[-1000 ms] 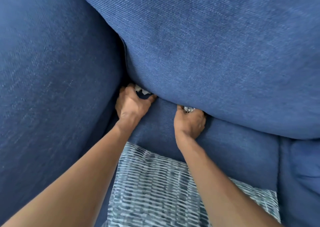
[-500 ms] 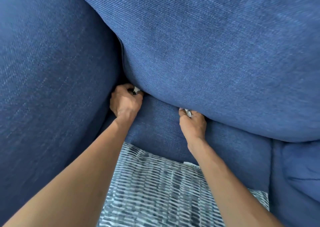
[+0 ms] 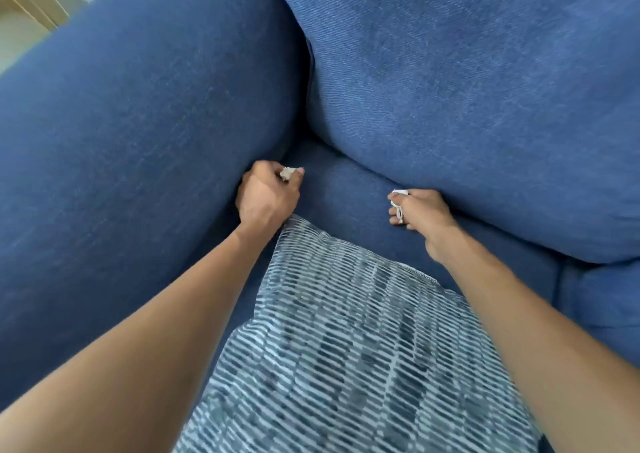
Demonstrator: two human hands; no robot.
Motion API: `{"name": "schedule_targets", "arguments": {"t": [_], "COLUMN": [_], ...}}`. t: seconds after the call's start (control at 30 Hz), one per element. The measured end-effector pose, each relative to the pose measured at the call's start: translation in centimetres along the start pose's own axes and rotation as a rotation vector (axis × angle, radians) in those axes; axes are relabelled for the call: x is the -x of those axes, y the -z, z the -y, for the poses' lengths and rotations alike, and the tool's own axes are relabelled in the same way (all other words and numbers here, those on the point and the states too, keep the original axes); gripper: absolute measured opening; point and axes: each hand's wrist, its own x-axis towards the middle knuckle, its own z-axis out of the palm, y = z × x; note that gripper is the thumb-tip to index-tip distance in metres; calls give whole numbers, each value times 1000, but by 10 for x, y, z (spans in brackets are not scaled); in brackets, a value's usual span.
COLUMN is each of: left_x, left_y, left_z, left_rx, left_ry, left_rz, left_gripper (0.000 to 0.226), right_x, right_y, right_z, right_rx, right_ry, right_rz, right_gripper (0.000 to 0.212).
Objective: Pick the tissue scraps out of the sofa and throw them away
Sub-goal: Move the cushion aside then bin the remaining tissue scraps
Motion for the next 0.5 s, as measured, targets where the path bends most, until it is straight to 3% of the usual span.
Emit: {"name": "schedule_targets", "arguments": {"t": [0.27, 0.5], "left_x": [87, 190], "left_y": [63, 135], "left_z": [26, 77], "left_rx": [27, 88], "left_ry": [-54, 55], "left_rz": [-50, -166], "left_gripper": [27, 28], "right_x": [83, 190], "right_y": [-11, -37], "right_z": [10, 24], "right_rx": [-70, -149], "right_ry": [188, 362], "right_rz": [-87, 50], "right_gripper": [25, 18]}}
